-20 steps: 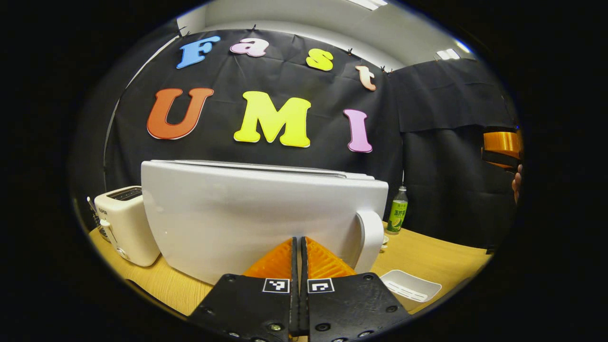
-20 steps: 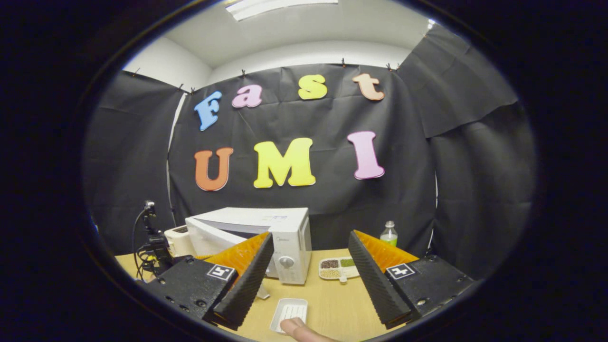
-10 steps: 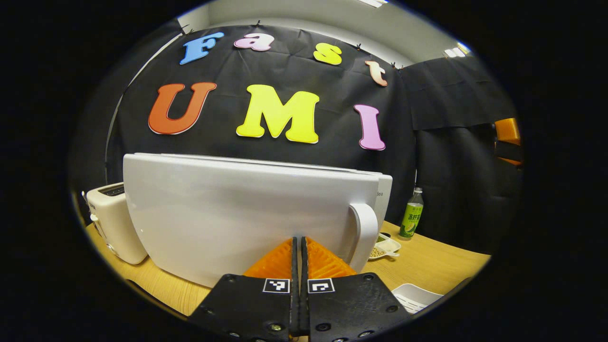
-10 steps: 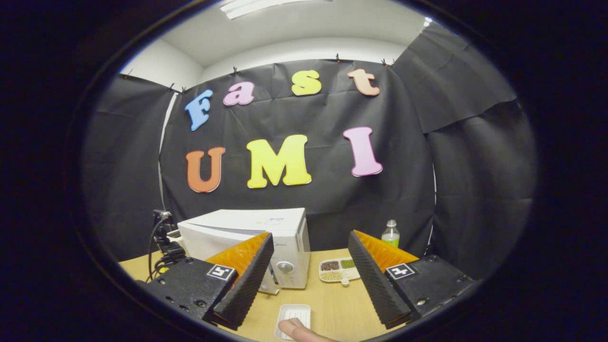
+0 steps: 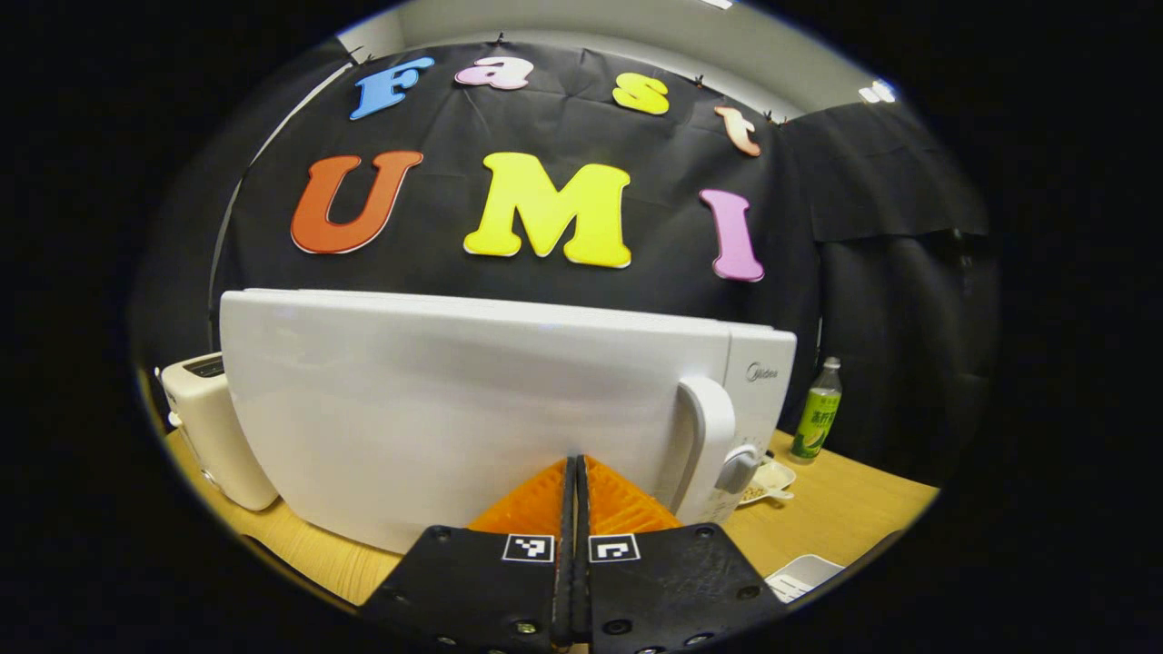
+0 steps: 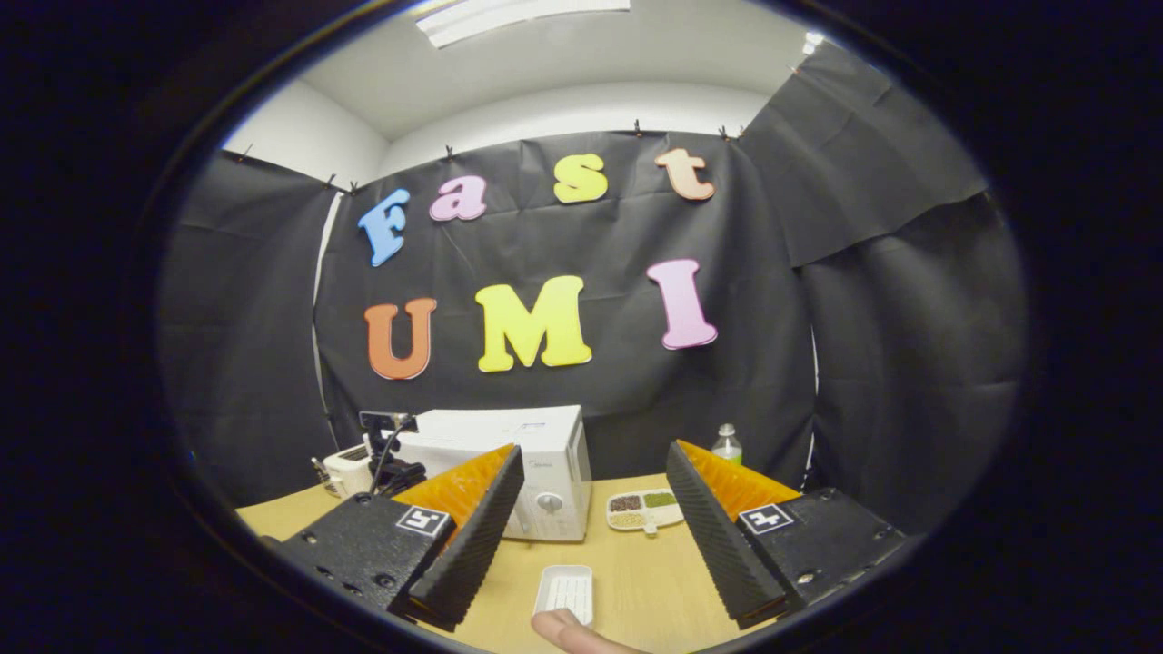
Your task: Open the microwave oven with the left hand, put the food in, and close the microwave oven.
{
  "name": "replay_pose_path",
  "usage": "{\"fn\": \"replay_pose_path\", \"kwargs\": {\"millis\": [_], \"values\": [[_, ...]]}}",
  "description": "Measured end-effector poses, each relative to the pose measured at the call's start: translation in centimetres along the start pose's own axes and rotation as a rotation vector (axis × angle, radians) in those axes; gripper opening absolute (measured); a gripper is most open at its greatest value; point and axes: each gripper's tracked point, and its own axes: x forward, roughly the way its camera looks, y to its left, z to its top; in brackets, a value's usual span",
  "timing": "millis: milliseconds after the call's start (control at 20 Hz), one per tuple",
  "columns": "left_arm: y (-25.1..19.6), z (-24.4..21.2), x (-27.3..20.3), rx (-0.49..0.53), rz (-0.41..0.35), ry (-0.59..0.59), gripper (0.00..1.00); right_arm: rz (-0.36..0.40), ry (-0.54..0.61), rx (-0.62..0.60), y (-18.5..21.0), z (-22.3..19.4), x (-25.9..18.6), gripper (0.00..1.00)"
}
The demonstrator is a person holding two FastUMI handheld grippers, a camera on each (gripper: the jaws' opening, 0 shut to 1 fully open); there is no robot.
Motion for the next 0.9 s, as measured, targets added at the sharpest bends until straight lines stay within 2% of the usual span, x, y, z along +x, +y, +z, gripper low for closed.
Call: {"fn": "replay_pose_path", "kwargs": {"millis": [150, 200, 250, 300, 350, 400, 450, 500, 600, 650, 700, 750, 800, 850, 900], "values": [[0.6, 0.6, -1.6, -0.013, 0.056, 0.030, 0.00, 0.007, -0.002, -0.001, -0.4, 0.3, -1.8, 0.91], [0.6, 1.2, -2.6, -0.019, 0.072, 0.034, 0.01, 0.005, 0.003, -0.003, -0.7, 0.2, -2.4, 1.00], [0.5, 1.7, -3.6, -0.027, 0.079, 0.039, 0.04, 0.009, 0.002, 0.000, -0.8, 0.4, -3.0, 0.91], [0.2, 2.1, -4.8, -0.034, 0.085, 0.039, 0.09, 0.009, 0.001, 0.007, -1.0, 0.5, -3.5, 0.91], [0.1, 2.6, -5.9, -0.035, 0.093, 0.040, 0.24, 0.007, 0.002, 0.017, -1.3, 0.5, -4.0, 0.91], [0.0, 3.2, -7.2, -0.029, 0.104, 0.038, 0.32, 0.006, 0.007, 0.027, -1.4, 0.3, -4.5, 0.91], [-0.1, 3.6, -8.4, -0.018, 0.113, 0.040, 0.49, 0.007, 0.005, 0.037, -1.4, 0.3, -4.9, 0.91], [0.0, 4.1, -9.9, -0.006, 0.129, 0.038, 0.59, 0.005, 0.004, 0.038, -1.3, 0.3, -5.3, 0.91], [-0.2, 4.9, -12.8, 0.033, 0.153, 0.036, 0.70, 0.007, -0.006, 0.039, -1.0, 0.4, -6.1, 0.91], [-0.1, 5.7, -14.2, 0.055, 0.174, 0.025, 0.88, 0.011, -0.007, 0.043, -0.8, 0.3, -6.6, 0.91], [-0.2, 6.6, -16.0, 0.065, 0.178, 0.010, 0.94, 0.014, -0.006, 0.044, -0.5, 0.3, -6.9, 0.91], [-0.7, 7.2, -17.5, 0.065, 0.173, 0.006, 0.95, 0.012, -0.008, 0.045, -0.4, 0.4, -7.2, 0.91], [-1.0, 7.7, -18.9, 0.071, 0.173, 0.006, 0.84, 0.007, -0.007, 0.044, -0.2, 0.6, -7.6, 0.91], [-1.0, 8.3, -20.6, 0.080, 0.189, 0.005, 0.96, -0.001, -0.002, 0.037, -0.1, 0.5, -7.9, 0.91], [-1.2, 9.0, -22.2, 0.079, 0.185, 0.005, 0.96, -0.003, -0.004, 0.031, 0.0, 0.6, -8.4, 0.91]]}}
